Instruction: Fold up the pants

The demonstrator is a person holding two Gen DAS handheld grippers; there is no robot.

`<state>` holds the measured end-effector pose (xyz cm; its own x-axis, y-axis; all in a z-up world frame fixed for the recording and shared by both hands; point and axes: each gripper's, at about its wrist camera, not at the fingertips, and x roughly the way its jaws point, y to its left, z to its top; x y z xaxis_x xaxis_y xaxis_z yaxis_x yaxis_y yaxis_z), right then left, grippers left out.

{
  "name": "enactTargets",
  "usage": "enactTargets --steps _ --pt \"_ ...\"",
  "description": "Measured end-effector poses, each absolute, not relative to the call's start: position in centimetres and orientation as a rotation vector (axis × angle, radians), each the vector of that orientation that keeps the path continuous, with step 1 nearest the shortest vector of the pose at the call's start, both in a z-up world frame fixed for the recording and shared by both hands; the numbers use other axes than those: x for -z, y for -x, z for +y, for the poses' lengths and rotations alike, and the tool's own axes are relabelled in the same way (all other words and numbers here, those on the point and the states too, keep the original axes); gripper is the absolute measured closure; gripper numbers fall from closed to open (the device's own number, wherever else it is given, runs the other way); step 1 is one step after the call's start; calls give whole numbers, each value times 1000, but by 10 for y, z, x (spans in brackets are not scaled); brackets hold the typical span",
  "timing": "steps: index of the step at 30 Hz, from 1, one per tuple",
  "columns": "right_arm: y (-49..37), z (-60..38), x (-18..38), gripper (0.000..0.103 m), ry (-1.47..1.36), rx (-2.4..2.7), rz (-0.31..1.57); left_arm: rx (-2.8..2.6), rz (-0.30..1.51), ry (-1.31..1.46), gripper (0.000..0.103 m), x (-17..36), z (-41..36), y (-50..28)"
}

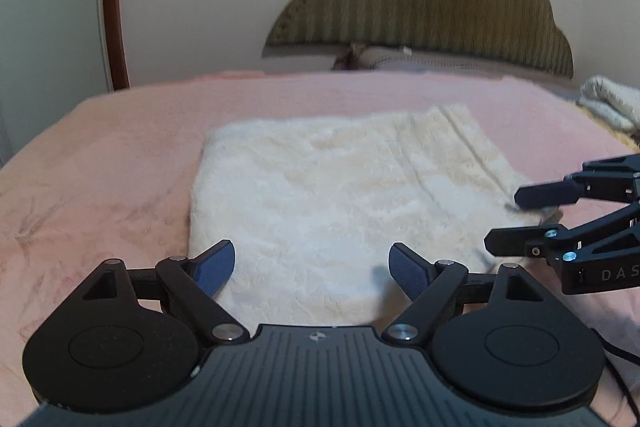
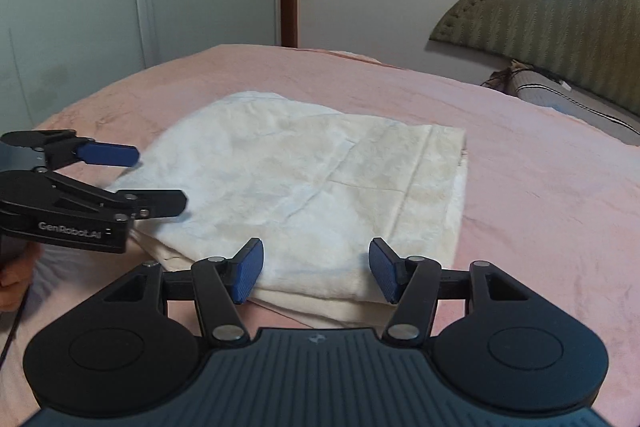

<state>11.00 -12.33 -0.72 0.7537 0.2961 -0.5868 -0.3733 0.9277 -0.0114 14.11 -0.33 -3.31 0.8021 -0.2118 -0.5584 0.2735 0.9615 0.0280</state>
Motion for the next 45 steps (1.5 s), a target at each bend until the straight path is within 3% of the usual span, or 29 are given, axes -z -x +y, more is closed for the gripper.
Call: enactTargets --steps 10,23,45 --pt "-106 -115 25 45 180 -302 628 185 624 -93 5 38 -4 -137" --pt "-76 -113 19 43 64 -242 581 146 637 -24 3 31 4 -118" --pt "-38 -105 37 38 -12 -250 655 136 722 4 4 44 12 -87"
